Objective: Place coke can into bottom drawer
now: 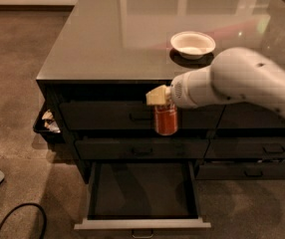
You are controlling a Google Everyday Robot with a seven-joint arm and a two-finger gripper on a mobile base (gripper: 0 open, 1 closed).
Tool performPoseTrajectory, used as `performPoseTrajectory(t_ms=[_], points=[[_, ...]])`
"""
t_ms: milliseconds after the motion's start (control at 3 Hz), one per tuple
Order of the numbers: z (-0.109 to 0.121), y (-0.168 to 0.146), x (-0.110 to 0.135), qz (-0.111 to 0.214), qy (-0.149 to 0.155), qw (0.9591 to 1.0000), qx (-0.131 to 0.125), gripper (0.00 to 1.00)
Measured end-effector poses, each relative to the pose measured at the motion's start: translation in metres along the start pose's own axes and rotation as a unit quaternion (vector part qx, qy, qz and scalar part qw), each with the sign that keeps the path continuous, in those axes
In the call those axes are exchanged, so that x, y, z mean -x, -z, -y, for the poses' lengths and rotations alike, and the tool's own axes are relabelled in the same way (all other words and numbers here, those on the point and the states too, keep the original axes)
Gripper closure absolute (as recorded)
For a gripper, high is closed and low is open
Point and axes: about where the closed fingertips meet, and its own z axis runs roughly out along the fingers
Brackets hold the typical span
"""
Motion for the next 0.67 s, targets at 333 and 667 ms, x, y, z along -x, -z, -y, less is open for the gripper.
performPoseTrajectory(t_ms=[333, 667], points=[[0.002, -0.062, -0.044, -0.058, -0.02, 0.998, -0.014, 1.0], [0.003, -0.11, -0.085, -0.104, -0.042, 0.9933, -0.028, 1.0]])
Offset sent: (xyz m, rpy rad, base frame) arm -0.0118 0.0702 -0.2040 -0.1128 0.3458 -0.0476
